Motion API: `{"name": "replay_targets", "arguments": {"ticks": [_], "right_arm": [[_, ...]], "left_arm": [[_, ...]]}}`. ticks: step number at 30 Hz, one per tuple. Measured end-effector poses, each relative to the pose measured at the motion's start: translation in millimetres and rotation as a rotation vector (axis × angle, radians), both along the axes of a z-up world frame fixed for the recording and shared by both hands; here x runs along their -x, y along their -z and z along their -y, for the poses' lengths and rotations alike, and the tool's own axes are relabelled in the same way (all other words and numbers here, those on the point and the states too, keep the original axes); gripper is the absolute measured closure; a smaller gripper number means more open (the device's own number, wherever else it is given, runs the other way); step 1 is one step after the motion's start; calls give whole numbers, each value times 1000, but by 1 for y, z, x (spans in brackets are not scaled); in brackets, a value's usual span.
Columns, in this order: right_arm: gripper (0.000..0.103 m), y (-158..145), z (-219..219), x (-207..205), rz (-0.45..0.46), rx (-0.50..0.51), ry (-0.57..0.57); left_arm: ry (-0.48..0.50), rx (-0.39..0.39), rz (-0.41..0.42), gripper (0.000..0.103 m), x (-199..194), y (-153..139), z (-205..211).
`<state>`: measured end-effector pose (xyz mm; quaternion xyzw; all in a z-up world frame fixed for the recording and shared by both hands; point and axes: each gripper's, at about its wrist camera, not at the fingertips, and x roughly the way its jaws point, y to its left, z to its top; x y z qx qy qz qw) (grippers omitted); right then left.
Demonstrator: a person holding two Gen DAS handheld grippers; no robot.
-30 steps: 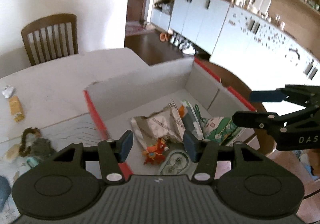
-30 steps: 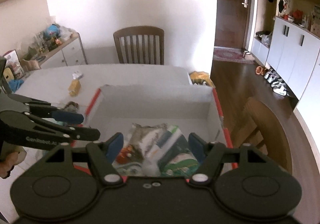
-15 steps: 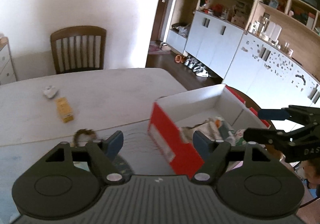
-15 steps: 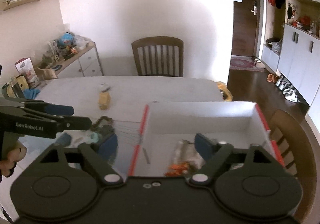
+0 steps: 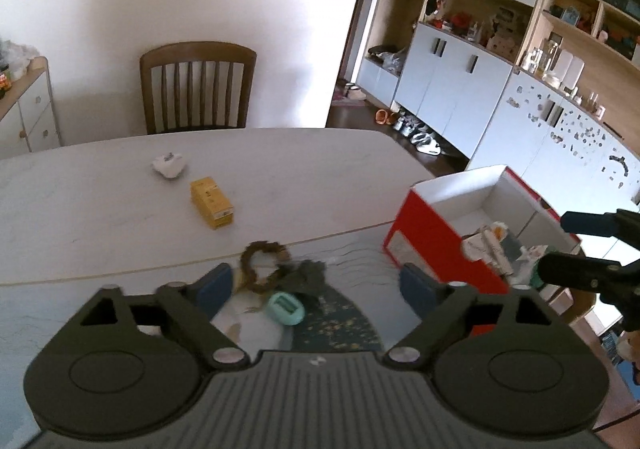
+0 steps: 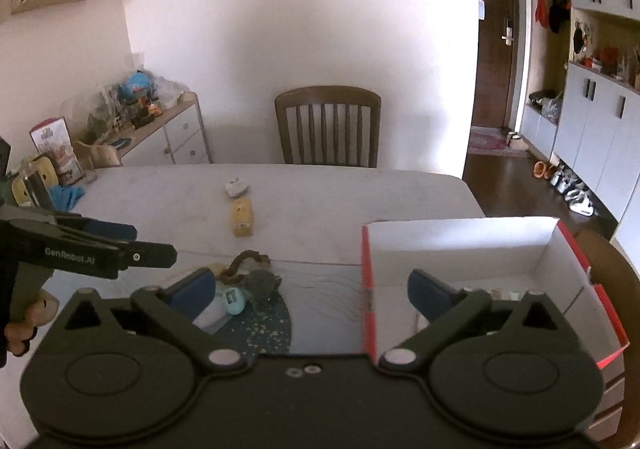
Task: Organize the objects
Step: 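Withdraw both tools from the shoebox back toward the table items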
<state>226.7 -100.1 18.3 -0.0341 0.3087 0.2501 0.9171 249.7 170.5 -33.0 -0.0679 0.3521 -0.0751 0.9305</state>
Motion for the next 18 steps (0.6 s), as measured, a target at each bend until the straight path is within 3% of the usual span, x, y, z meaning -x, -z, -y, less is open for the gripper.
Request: {"name": "replay_targets", "arguments": {"ticks": [10, 18], "right_arm": [[1, 19, -40, -9, -15, 59, 47], [1, 44, -63, -36, -92, 99, 47]], "left_arm": [[-8, 40, 0, 0, -13, 35, -45], [-19, -2, -35, 0, -37, 69, -72]]}}
